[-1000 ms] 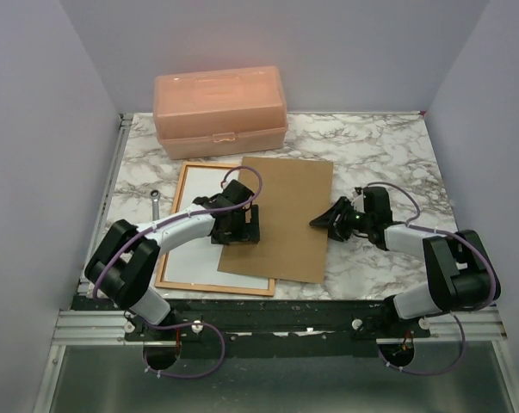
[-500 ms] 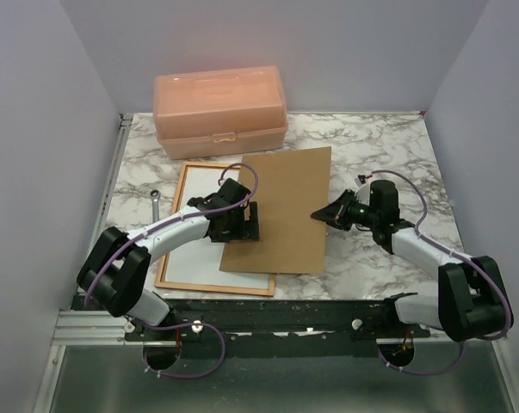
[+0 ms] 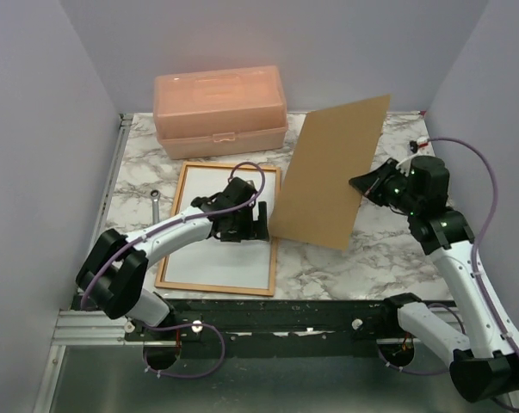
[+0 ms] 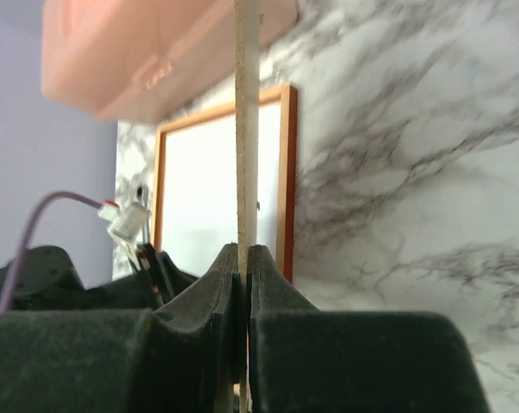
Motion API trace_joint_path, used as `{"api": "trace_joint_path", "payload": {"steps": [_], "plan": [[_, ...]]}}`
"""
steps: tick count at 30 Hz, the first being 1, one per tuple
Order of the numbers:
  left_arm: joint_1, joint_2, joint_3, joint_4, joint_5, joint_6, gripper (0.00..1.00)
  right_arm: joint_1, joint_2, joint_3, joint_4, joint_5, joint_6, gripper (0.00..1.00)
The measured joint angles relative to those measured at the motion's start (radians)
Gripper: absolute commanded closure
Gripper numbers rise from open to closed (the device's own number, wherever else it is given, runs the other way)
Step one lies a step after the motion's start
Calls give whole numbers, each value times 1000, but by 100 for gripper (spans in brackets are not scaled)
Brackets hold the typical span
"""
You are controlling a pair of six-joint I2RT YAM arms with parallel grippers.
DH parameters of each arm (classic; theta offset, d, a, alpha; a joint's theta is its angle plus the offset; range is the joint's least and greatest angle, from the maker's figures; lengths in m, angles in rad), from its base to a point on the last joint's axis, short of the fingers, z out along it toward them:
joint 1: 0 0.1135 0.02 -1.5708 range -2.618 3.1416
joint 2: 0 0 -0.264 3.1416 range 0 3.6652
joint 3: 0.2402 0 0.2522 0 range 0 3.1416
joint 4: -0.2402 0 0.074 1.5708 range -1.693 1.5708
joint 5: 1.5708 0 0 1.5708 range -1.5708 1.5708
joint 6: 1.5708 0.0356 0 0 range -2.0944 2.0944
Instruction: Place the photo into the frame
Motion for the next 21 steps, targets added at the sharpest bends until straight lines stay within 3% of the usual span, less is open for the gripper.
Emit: {"api": "trace_joint_path", "payload": {"steps": [7,21], "plan": [[-56,137,81,32,43,-14,25,-1,-66,189,-175,222,-61,100],[-119,356,269,46,83,-16,32,-1,-73,212,-367,411,-125,100]]}}
